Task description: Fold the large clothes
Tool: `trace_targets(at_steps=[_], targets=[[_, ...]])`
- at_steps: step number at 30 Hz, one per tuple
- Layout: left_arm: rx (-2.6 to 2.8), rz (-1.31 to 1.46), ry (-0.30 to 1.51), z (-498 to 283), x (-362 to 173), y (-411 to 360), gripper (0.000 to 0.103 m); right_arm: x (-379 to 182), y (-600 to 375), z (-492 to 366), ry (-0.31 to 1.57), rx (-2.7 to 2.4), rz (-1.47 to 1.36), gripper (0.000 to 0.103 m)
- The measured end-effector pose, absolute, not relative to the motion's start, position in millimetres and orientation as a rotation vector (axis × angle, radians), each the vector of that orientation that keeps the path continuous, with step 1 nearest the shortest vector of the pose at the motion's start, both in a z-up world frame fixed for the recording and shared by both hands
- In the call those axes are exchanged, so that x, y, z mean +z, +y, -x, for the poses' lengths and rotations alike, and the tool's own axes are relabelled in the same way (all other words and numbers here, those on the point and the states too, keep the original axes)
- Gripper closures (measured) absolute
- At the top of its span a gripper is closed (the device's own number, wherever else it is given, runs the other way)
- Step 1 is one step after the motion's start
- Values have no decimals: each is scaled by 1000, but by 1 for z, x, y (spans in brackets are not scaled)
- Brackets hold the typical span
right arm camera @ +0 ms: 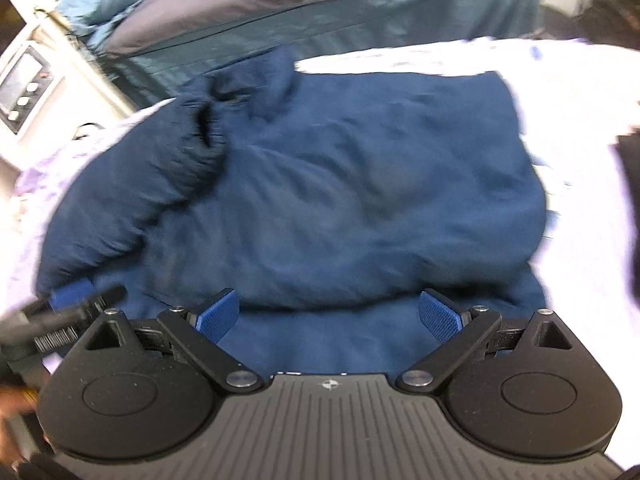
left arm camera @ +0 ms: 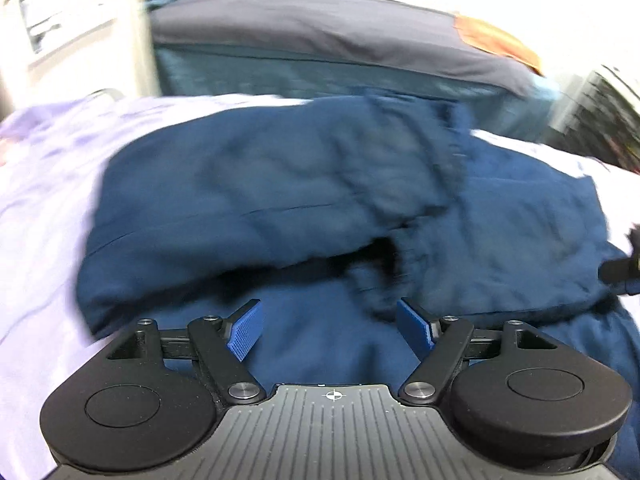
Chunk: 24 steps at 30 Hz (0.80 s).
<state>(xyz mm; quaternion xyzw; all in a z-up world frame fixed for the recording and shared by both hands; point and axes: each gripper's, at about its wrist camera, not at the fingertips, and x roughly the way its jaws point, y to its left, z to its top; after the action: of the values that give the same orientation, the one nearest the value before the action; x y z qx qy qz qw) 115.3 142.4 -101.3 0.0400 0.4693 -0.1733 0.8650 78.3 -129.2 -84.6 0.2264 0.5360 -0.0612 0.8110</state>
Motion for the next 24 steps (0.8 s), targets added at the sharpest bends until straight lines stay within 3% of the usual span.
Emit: trace_targets(at_steps=[5,11,14,15,16,18,24], targets=[[-235,-106,989,-102,-103,187,0,-95,-105,-135,1146,1,-586,6],[-142,-68,1043,-88,-104,230,0,-115,-84,-196,1058,-2,-594,13],[-127,-65,1061,-83,-104,239,0,-133,-84,-218,1043,-43,-625,24],[-125,-60,1065,-83,-104,240,0,-136,-80,-224,1049,-34,-610,37],[-127,-54,1066,-83,-105,241,0,-138,-76,-227,1057,-19,-590,59],[-129,-39,1063,-83,-104,242,0,-129,-61,-228,1051,1,-494,72],[-136,-39,1029,-97,-102,235,0,-61,-37,-193,860,75,-335,76]])
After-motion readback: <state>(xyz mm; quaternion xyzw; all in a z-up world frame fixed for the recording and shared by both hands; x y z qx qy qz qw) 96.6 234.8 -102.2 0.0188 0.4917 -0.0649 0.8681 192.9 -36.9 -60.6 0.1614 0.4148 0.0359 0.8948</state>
